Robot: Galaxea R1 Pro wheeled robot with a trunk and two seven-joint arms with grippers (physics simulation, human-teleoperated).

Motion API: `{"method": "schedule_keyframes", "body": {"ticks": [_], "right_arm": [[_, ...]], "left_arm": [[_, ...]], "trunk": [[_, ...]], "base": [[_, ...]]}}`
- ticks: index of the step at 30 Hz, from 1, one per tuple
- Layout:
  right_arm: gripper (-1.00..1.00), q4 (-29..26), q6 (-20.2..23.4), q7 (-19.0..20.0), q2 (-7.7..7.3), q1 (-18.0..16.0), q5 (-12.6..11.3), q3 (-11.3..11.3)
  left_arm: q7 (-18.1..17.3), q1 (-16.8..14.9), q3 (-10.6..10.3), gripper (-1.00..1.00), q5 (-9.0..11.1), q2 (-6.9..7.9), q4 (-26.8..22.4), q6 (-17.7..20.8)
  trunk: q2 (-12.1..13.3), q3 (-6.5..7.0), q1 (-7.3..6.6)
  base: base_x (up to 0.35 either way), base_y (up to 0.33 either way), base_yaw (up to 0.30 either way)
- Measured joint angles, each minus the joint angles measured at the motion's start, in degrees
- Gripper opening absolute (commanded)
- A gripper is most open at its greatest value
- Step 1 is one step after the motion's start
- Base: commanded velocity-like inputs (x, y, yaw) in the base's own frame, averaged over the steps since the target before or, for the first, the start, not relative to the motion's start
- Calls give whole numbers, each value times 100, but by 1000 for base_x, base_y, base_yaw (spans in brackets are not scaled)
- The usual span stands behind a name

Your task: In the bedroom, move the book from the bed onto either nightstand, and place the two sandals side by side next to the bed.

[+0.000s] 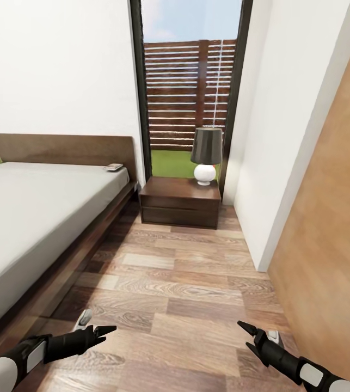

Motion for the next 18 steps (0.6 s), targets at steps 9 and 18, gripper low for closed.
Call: {"method": "schedule_keyframes", "body": {"ticks": [9, 18], "right_arm": [[100, 0, -6, 0, 0, 0, 0, 3], [100, 0, -3, 0, 0, 0, -12, 5]], "left_arm": [[0, 0, 7, 100, 3, -4, -2, 0], [0, 0, 6, 100, 1, -2, 1, 0]], "trunk": [[0, 0, 0], [0, 0, 0]], "base": [[128, 0, 0], [128, 0, 0]]}}
